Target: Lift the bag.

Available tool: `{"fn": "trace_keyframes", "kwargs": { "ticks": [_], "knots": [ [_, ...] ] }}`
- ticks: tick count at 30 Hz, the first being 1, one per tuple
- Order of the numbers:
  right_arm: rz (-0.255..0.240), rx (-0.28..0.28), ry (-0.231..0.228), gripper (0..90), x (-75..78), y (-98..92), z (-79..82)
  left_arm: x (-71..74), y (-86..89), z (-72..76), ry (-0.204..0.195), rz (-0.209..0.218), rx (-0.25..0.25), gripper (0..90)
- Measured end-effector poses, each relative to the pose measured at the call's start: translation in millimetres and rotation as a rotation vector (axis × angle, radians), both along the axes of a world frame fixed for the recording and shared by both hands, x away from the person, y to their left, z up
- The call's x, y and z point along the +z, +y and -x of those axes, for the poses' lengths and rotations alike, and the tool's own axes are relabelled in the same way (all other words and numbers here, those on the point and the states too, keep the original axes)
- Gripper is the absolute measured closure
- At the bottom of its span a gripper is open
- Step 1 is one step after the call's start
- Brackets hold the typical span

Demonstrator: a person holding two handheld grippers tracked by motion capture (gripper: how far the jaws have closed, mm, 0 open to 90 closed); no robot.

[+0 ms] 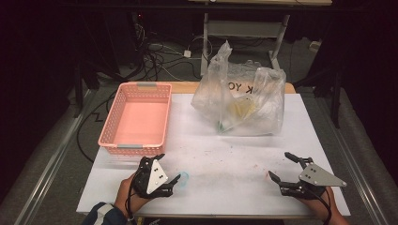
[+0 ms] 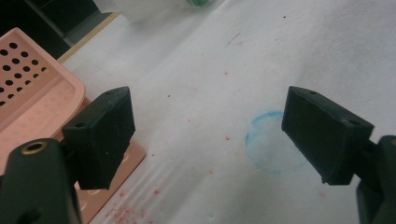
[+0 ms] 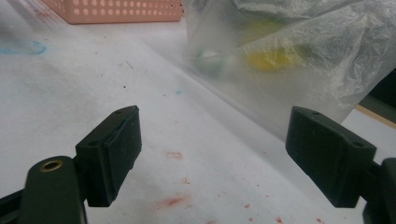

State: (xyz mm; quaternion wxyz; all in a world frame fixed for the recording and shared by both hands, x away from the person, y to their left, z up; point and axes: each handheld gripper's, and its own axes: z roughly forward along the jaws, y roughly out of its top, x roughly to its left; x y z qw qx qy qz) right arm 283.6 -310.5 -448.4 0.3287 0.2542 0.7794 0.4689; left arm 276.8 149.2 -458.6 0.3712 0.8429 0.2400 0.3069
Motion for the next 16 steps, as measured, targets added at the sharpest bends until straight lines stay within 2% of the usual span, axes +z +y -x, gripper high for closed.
{"fn": "trace_keyframes", "kwargs": {
  "ticks": [16],
  "knots": [
    [0.01,0.007,-0.002,18.7,0.1,0.3,-0.4,0.4,-1.6,-4.4,0.004,0.001,-0.002,16.5]
  ]
}}
